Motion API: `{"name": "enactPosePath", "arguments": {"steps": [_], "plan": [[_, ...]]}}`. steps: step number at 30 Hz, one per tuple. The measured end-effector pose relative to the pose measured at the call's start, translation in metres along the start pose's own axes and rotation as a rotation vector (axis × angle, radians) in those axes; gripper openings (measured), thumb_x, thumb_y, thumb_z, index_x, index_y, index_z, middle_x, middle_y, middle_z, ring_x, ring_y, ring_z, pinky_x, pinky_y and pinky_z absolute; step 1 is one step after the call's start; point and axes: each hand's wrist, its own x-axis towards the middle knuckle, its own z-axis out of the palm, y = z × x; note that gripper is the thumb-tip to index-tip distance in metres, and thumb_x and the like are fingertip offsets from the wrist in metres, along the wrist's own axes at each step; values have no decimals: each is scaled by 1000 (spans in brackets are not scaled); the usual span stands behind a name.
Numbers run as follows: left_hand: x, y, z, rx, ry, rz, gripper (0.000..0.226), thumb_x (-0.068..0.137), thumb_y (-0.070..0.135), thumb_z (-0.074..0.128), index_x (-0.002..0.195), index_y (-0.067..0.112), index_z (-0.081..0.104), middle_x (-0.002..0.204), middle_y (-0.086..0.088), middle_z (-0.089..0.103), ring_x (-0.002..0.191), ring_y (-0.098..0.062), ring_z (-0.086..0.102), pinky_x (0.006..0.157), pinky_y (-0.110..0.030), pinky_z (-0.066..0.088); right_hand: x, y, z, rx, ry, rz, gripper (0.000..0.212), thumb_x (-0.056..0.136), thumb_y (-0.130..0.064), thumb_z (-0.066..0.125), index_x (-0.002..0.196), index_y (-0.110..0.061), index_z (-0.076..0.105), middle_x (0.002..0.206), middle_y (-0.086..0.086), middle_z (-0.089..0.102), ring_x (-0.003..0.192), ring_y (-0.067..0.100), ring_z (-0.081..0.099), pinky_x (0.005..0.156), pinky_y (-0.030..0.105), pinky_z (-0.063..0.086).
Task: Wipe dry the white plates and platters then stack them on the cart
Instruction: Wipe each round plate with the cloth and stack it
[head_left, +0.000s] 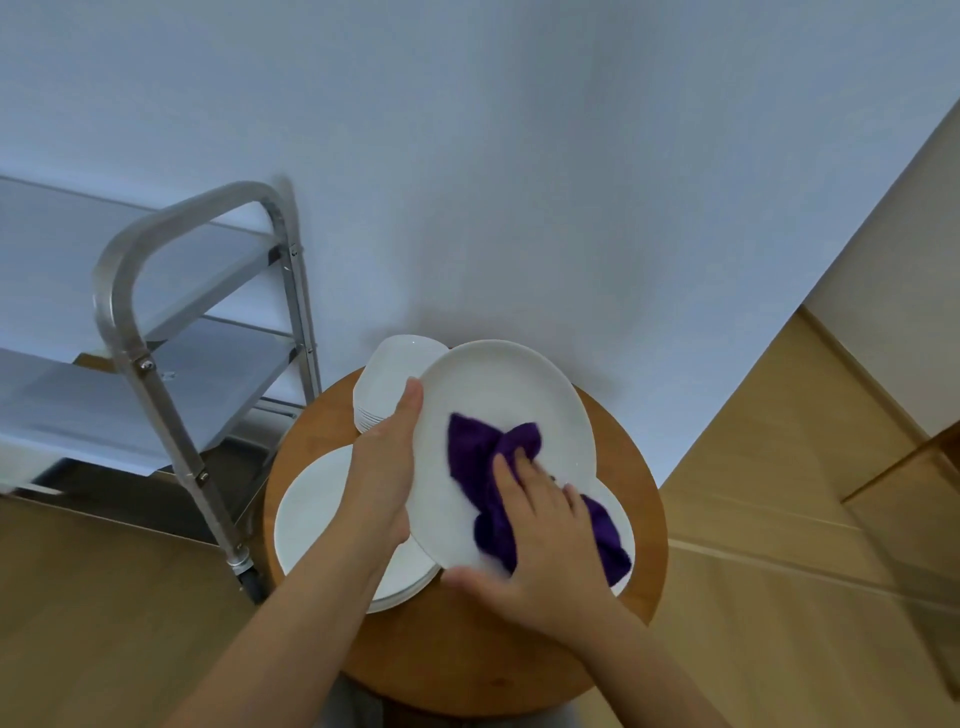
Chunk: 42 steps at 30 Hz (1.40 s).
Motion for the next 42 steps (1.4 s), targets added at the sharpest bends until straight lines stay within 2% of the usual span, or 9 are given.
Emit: {"name": "enactPosePath", "arguments": {"steps": [3,6,12,15,21,26,33,37,42], "plan": [[5,-3,12,65,39,6,32,86,63,44,85,32,53,90,-1,64,84,-21,60,67,-34,53,-2,-12,5,-2,-75,-101,108,67,-75,58,150,-34,3,158,-8,12,144,17,13,113,39,6],[7,-5,20,94,67,-40,31,87,62,44,81,31,48,87,2,59,80,-18,56,58,-27,45,0,-21,2,1,163,-136,79,54,-28,90,126,-17,60,120,3,66,101,22,66,81,33,54],[16,3,13,96,-171,-81,79,64,76,38,125,27,54,120,-3,64,108,-24,61,87,-41,51,6,-14,-27,723,321,218,51,73,-22,79,104,-50,51,98,-37,53,92,-4,55,70,6,47],[24,-10,0,81,-85,-135,83,72,69,47,143,27,32,147,-6,38,133,-28,38,108,-47,30,14,2,-45,1275,332,375,61,56,-17,87,100,-40,53,99,-14,63,96,16,60,75,34,58],[31,-28,-12,-322,-285,-282,55,66,24,72,118,11,62,111,-11,70,97,-27,68,72,-38,57,17,25,-48,1884,199,356,69,25,-23,91,91,-18,74,93,12,73,81,31,71,58,42,56],[37,-3,-17,-189,-144,-96,57,50,17,79,105,10,64,104,-14,71,89,-32,69,68,-39,56,8,37,-50,1413,140,539,63,51,-50,85,100,-14,68,89,8,74,79,25,71,59,33,56],[18,36,-14,360,-47,251,52,66,16,82,108,15,52,105,-5,60,93,-23,59,75,-38,52,39,19,-92,1114,661,518,37,84,-45,58,116,-26,59,103,-5,65,101,24,61,77,38,52],[-2,45,4,890,-146,499,49,65,38,81,102,30,49,83,18,55,71,4,50,48,-11,34,71,-31,-122,1021,305,94,59,67,-38,61,123,-29,44,114,1,58,106,22,56,94,49,47],[-3,51,-7,895,-304,515,56,60,30,86,104,26,52,90,16,58,82,0,55,63,-13,41,83,-21,-132,422,-284,-159,129,58,-31,86,145,-45,-7,146,-18,22,127,11,35,96,32,46]]}}
